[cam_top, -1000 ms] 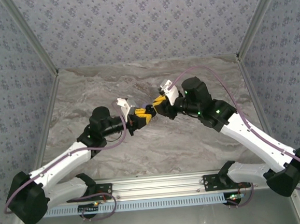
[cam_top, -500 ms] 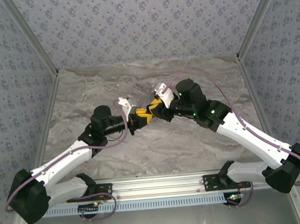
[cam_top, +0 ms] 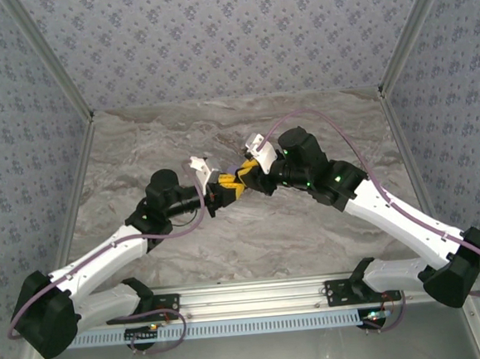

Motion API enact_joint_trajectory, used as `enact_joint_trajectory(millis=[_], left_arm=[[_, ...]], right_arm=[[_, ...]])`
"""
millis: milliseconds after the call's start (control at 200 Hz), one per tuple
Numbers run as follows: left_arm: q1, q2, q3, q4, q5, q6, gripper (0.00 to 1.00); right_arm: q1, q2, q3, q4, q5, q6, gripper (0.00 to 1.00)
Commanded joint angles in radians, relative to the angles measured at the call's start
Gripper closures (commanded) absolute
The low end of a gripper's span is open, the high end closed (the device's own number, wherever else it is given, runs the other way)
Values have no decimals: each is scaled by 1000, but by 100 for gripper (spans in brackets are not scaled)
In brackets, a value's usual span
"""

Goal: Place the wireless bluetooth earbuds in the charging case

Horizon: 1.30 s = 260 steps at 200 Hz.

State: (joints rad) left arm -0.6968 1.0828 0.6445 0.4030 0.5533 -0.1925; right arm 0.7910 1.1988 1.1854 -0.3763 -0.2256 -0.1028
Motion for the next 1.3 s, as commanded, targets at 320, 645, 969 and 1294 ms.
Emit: enact_joint_trajectory(millis=[320, 645, 969, 1294], left_arm=[[-7, -9, 27, 45, 0, 0, 100], [-7, -8, 29, 48, 2, -3, 100], [-8, -9, 19, 88, -11, -17, 100], [-10, -11, 11, 175, -30, -36, 100]], right_arm=[[11, 2, -27, -30, 11, -14, 76], [10, -1, -35, 7, -3, 2, 76], [-9, 1, -16, -12, -93, 26, 69], [-95, -30, 140, -18, -256, 106, 41]])
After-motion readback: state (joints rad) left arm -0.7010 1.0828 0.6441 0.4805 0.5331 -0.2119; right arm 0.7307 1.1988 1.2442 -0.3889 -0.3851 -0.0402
